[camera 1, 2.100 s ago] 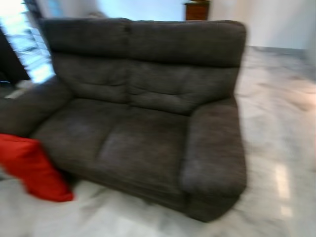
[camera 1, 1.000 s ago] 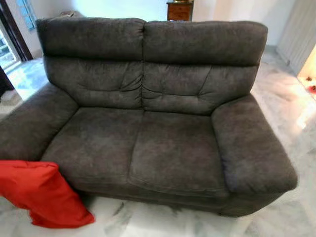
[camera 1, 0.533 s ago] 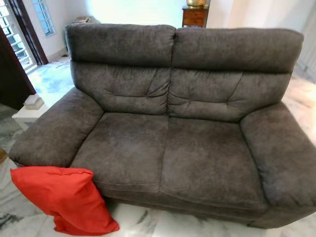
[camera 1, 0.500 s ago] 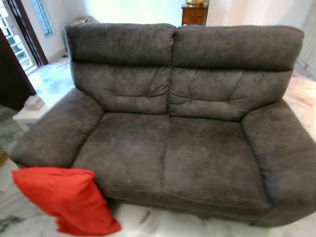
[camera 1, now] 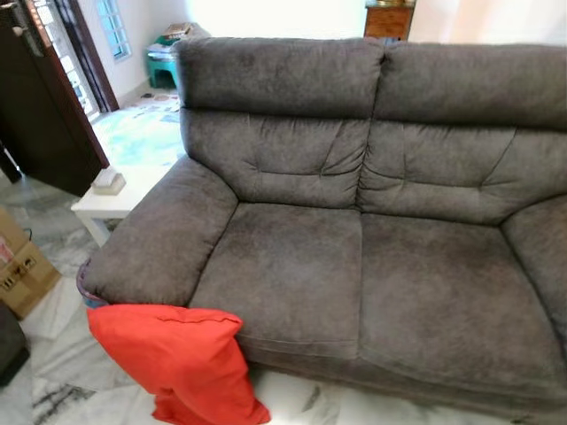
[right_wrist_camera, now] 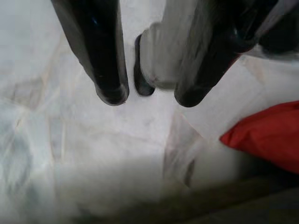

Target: Move the pillow to the sofa from floor

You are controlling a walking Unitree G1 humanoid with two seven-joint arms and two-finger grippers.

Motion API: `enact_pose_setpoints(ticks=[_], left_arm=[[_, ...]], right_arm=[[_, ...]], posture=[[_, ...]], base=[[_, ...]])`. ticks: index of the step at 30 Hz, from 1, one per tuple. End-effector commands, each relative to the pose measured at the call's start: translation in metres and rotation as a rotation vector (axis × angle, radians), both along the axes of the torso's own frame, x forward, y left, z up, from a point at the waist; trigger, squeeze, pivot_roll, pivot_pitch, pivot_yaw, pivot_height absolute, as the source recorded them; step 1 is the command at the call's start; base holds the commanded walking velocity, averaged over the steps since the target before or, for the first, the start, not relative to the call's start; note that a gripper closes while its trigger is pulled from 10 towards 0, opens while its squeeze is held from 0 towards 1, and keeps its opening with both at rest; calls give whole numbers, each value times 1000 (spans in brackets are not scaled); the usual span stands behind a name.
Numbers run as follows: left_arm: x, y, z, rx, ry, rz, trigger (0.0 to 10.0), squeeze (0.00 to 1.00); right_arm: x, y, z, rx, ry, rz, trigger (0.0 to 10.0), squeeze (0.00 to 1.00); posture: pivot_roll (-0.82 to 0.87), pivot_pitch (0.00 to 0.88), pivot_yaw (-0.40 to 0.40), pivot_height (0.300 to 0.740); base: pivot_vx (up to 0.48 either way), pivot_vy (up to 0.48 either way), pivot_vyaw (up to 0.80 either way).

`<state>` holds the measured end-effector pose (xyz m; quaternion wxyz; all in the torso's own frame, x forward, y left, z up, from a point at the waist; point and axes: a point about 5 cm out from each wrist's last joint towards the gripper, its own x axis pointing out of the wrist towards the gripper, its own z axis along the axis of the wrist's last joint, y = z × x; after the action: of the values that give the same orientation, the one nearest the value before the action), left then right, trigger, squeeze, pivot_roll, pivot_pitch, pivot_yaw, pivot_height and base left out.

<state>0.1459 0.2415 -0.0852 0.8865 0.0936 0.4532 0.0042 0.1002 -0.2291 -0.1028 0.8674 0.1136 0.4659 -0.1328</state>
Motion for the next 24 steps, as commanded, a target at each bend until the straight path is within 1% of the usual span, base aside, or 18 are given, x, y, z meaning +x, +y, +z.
enact_pose_setpoints(ticks=[1, 10, 16, 17, 24], left_arm=[[-4, 9, 1, 21, 15, 13, 10000, 0], [-3, 7, 0, 21, 16, 14, 10000, 0], [2, 2, 1, 18, 7, 7, 10000, 0], [7, -2, 2, 15, -9, 1, 10000, 0], [9, 4, 5, 15, -33, -8, 10000, 0]], right_arm=[[3, 9, -1, 22, 2, 12, 10000, 0], [4, 12, -2, 29, 8, 14, 10000, 0], [4, 13, -2, 26, 9, 17, 10000, 0], [4, 13, -2, 24, 9, 26, 10000, 0], [4, 14, -2, 22, 10, 40, 10000, 0]], posture=[[152, 58, 57, 740], [154, 60, 58, 740], [155, 60, 60, 740], [157, 62, 60, 740], [159, 63, 61, 740]], base=[[0, 480, 0], [0, 480, 0], [0, 480, 0], [0, 0, 0], [0, 0, 0]])
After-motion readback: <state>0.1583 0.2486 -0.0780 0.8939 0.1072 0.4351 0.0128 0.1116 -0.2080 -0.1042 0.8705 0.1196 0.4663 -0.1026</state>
